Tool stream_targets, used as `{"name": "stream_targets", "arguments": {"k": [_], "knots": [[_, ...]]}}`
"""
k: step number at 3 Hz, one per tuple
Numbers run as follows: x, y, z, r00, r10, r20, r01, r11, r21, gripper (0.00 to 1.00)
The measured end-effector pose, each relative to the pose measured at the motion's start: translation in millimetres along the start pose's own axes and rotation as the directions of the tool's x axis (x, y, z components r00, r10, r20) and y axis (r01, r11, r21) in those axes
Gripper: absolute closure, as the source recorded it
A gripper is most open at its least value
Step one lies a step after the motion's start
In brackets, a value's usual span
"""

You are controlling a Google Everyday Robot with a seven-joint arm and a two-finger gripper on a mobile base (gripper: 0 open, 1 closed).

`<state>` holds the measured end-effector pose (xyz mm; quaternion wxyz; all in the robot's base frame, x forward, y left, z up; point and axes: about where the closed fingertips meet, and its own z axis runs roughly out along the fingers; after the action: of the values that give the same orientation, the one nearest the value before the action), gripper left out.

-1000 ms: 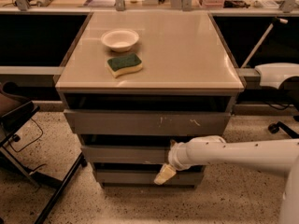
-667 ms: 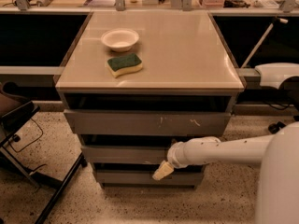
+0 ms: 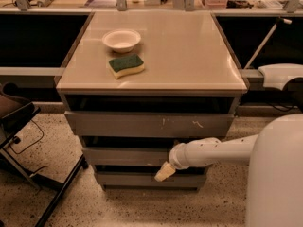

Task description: Open middle drawer

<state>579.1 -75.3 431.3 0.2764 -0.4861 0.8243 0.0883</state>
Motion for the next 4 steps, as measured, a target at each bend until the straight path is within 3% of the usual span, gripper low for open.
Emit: {"name": "stream_targets", "arguments": {"k": [1, 2, 4], "knots": [[4.6, -11.8, 30.4, 0.999, 0.019, -0.039, -0.018, 0.9996, 0.024, 0.0], [4.1, -15.2, 34.2, 0.998, 0.002, -0.056, 0.0, 0.9996, 0.028, 0.0], [4.1, -15.2, 34.2, 0.998, 0.002, -0.056, 0.0, 0.9996, 0.028, 0.42]]}}
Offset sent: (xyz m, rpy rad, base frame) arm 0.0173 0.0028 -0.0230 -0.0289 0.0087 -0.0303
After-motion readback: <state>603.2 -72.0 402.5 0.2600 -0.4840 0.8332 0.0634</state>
